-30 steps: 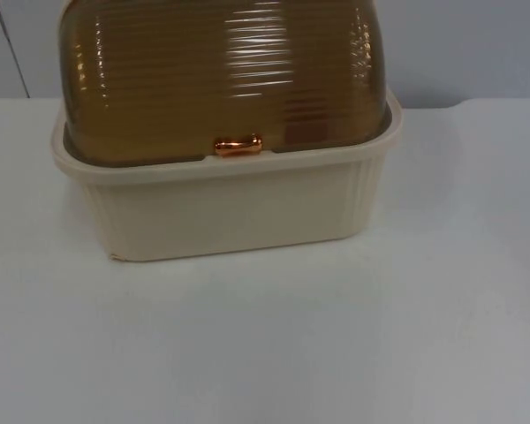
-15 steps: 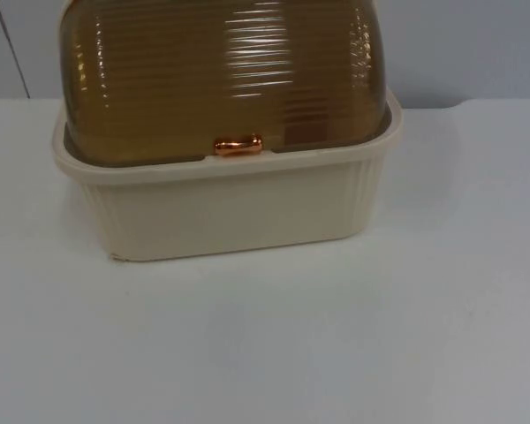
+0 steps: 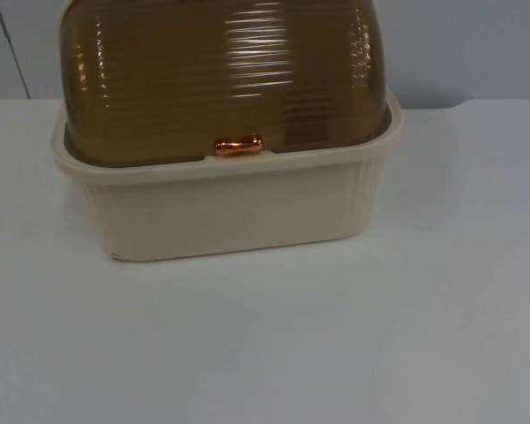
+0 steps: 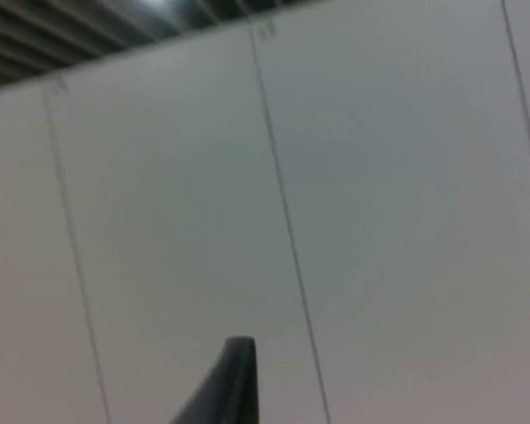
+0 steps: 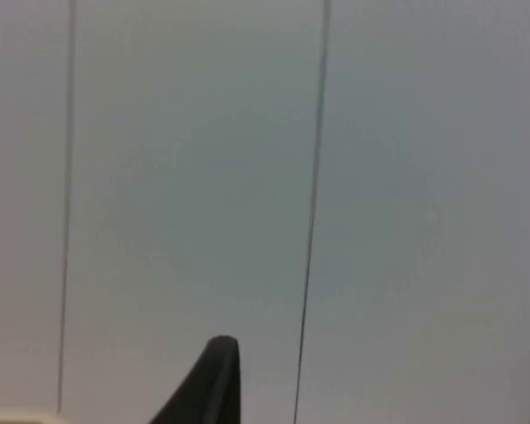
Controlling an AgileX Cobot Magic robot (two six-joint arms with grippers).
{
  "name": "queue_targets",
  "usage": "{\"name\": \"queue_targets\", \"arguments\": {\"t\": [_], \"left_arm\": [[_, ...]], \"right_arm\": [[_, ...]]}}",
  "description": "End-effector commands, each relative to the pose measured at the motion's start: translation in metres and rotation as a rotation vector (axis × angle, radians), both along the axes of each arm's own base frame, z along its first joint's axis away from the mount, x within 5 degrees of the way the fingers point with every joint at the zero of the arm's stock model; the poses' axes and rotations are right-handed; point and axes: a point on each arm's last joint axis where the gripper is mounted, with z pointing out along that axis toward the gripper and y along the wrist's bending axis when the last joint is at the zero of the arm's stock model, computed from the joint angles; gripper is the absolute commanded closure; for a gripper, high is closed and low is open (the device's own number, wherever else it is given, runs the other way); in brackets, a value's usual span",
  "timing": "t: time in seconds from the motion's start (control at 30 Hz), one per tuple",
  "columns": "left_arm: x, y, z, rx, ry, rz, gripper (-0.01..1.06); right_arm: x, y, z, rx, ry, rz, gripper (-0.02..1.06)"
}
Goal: Open the box lid with the left hand, place the block into the box with the right hand, then close the box lid with the left hand.
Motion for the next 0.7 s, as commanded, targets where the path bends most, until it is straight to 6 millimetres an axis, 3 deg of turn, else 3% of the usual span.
{"name": "queue_targets", "arguments": {"t": [0.0, 0.13, 0.2, 0.43, 0.67], "left_arm": [[-0.007, 0.001, -0.009, 0.004, 0.035, -0.033, 0.0], [-0.031, 0.0, -0.024, -0.008, -0.022, -0.022, 0.0], [-0.03, 0.0, -0.029, -0.01, 0.03, -0.033, 0.0], [-0.032, -0.002, -0.033, 0.004, 0.075, -0.149, 0.0], [-0.029, 0.009, -0.036, 0.006, 0.101, -0.186, 0.0]], "right_arm": [[-0.009, -0.002, -0.007, -0.027, 0.009, 0.026, -0.01], [-0.025, -0.004, -0.017, -0.022, -0.033, 0.028, -0.01], [-0.029, -0.002, -0.022, -0.014, 0.023, 0.044, -0.01], [-0.044, 0.004, -0.017, -0.029, -0.028, 0.107, -0.01], [-0.042, 0.003, -0.018, -0.028, -0.021, 0.104, -0.01]]}}
